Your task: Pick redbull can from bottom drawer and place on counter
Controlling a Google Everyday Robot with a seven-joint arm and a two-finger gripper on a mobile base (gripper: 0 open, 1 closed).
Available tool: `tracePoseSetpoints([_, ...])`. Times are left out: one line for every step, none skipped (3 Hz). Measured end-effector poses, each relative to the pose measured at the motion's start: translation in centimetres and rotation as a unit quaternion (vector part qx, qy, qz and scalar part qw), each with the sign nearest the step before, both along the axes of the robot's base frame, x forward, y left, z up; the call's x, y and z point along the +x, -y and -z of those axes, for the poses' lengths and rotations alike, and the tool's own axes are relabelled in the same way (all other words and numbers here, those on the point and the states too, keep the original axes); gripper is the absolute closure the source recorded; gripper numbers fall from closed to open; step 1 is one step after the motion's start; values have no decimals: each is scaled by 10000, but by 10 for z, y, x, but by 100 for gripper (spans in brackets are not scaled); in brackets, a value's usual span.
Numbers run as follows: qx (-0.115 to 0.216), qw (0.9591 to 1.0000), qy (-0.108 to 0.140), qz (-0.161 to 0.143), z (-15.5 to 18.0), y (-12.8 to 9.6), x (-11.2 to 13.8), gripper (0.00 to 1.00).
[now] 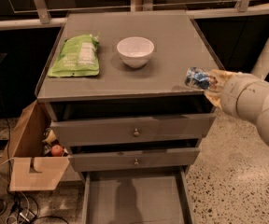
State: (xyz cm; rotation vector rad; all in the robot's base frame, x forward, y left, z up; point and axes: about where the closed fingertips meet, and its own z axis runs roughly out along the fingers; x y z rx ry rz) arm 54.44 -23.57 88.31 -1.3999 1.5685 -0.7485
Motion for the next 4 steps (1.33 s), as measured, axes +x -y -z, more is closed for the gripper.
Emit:
tracePoseSetpoints([-129,9999,-1,-12,-12,-2,38,100])
tracePoseSetpoints([-261,9996,-128,-67,-2,-12,68,100])
tracePoseSetpoints([-292,9990,-316,-139,20,-26,91,100])
tracePoseSetpoints([-272,9982,-463,-254,41,-41,106,100])
